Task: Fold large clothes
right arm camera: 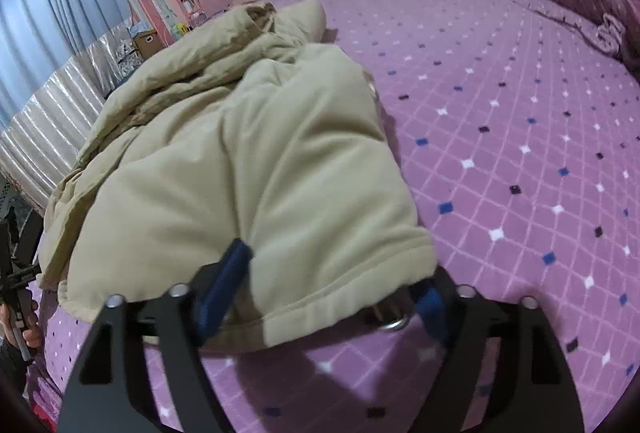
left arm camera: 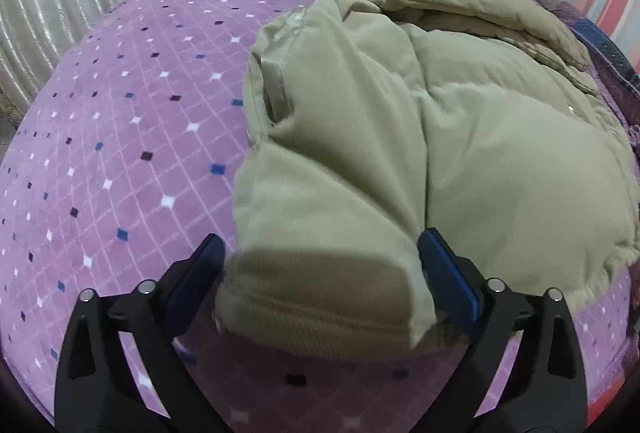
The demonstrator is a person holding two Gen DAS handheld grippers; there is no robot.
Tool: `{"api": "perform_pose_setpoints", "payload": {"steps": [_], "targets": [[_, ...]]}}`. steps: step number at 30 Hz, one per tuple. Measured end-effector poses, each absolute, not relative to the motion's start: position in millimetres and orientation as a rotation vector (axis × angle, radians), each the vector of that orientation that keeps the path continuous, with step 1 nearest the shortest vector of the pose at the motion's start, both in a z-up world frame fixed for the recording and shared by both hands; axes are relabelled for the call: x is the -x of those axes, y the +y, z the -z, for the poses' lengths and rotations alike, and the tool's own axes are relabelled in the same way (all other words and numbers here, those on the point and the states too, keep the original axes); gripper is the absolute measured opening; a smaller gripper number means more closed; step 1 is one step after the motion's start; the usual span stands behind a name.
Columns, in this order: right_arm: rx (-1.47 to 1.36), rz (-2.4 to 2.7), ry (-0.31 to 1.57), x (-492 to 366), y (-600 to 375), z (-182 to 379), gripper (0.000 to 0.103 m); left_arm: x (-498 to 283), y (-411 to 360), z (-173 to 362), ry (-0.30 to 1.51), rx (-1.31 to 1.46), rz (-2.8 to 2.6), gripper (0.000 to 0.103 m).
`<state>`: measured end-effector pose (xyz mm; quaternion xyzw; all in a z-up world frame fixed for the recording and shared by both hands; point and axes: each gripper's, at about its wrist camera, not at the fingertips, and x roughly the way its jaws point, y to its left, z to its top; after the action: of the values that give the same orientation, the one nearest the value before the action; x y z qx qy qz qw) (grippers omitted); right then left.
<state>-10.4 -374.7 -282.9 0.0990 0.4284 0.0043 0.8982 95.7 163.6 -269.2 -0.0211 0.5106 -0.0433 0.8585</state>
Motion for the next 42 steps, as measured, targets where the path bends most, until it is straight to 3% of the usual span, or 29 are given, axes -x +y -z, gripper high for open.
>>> {"api": "perform_pose_setpoints", "payload": {"steps": [4, 6, 10, 14, 22, 30, 37, 42], "targets": [[-0.237, -0.019, 0.902, 8, -378, 286, 0.081, -87, 163, 267, 1.073, 0.04, 0.133, 0.08], [-0.226, -0.018, 0.893, 10, -373, 283, 0.068, -84, 161, 263, 1.075, 0.034, 0.147, 0.072], [-0.248, -0.04, 0.883, 11, -369, 275, 0.037, -82, 156, 254, 1.082, 0.022, 0.181, 0.041], [-0.161, -0.03, 0.885, 8, -354, 264, 0.027, -89, 159, 245, 1.098, 0.055, 0.213, 0.026], [-0.153, -0.025, 0.866, 2, -346, 231, 0.022, -95, 153, 222, 1.114, 0.054, 0.204, 0.019], [-0.153, -0.026, 0.833, -16, -329, 199, 0.021, -128, 159, 183, 1.086, 0.272, 0.177, 0.018], [-0.176, -0.038, 0.756, -47, -313, 152, 0.02, -170, 132, 141, 1.075, 0.143, 0.124, 0.017], [-0.206, -0.042, 0.694, -78, -301, 116, 0.02, -205, 140, 99, 1.02, 0.204, 0.146, 0.016]]}}
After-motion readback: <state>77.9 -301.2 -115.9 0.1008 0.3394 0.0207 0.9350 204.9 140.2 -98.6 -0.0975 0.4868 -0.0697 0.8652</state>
